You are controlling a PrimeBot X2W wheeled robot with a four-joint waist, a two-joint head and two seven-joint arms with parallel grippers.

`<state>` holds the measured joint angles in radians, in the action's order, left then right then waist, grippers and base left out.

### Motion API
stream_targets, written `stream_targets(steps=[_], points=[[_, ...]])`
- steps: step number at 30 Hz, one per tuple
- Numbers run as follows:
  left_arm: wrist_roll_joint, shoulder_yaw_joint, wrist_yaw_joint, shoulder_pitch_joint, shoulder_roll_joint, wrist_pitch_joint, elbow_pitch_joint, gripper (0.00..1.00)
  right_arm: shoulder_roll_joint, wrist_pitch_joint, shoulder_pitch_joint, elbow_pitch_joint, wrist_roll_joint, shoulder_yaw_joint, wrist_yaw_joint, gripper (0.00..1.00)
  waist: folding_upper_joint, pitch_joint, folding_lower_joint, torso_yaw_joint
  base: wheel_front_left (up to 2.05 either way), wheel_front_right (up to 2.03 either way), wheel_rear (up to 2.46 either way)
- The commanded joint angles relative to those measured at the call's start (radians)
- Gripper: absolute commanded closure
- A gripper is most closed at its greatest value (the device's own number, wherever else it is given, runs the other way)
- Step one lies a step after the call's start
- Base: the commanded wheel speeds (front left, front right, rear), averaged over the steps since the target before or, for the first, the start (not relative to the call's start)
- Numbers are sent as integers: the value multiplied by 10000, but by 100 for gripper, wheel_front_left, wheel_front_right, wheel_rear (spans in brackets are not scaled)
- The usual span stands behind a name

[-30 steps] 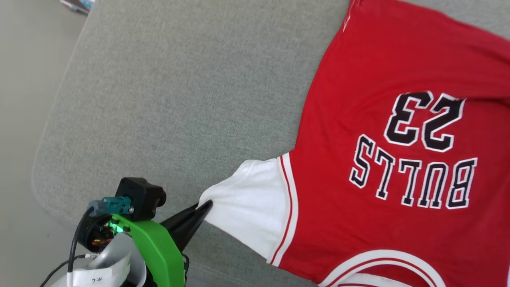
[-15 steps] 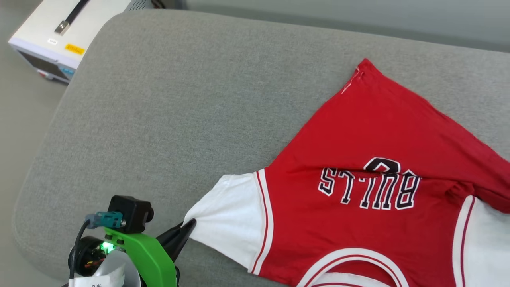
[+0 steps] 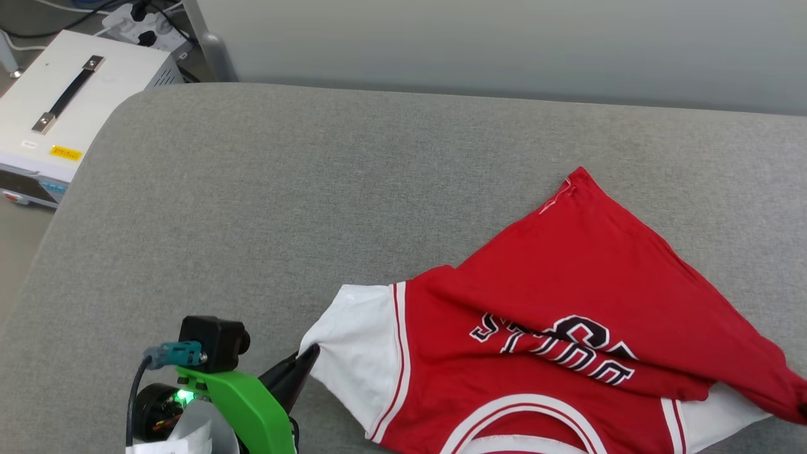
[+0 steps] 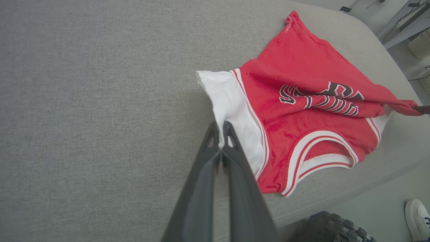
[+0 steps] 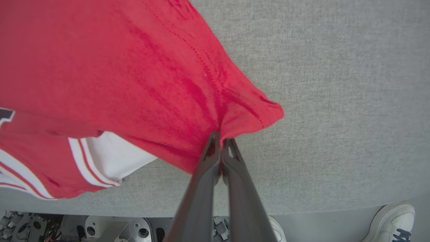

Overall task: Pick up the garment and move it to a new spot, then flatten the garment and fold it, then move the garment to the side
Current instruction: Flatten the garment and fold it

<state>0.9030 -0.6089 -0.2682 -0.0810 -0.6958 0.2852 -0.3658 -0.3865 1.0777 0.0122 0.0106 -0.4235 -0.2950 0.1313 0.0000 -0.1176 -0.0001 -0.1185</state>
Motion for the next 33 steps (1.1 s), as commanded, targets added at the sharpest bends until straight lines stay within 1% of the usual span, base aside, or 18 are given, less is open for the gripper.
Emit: stream_targets(steps=[1,5,9,10,11,18,25,29,33], points=[[-30,22,-4,57,121,-129,57,100,125,-72,-337,-104,-49,-51,-6,100,0,180,1,181,0,0,0],[-141,9,-20,-57,368,-383,268,100,504,-226,-998,-210,51,-128,-6,100,0,227,1,226,0,0,0],[-153,-43,30,-168,576,-498,382,100,762,-277,-1233,-126,156,-219,-6,100,0,208,1,215,0,0,0],[-161,-50,44,-195,602,-515,407,100,764,-318,-1240,-160,147,-151,-6,67,0,200,1,206,0,0,0],[-168,-62,67,-237,632,-531,436,100,767,-367,-1205,-183,134,-119,-6,0,0,183,1,192,0,0,0],[-247,-127,163,-360,604,-518,418,100,251,-240,-464,-869,-360,184,-6,0,0,111,1,51,0,0,0],[-340,-173,206,-515,620,-522,204,100,-224,252,962,-1772,-993,573,-6,0,0,-174,1,-271,0,0,0],[-430,-223,260,-702,635,-478,-47,100,-355,389,1966,-1842,-947,1085,-6,0,0,-590,1,-555,0,0,0],[-548,-291,364,-960,660,-430,-294,100,-528,469,3067,-1496,-803,1664,-6,0,0,-1182,1,-915,0,0,0]])
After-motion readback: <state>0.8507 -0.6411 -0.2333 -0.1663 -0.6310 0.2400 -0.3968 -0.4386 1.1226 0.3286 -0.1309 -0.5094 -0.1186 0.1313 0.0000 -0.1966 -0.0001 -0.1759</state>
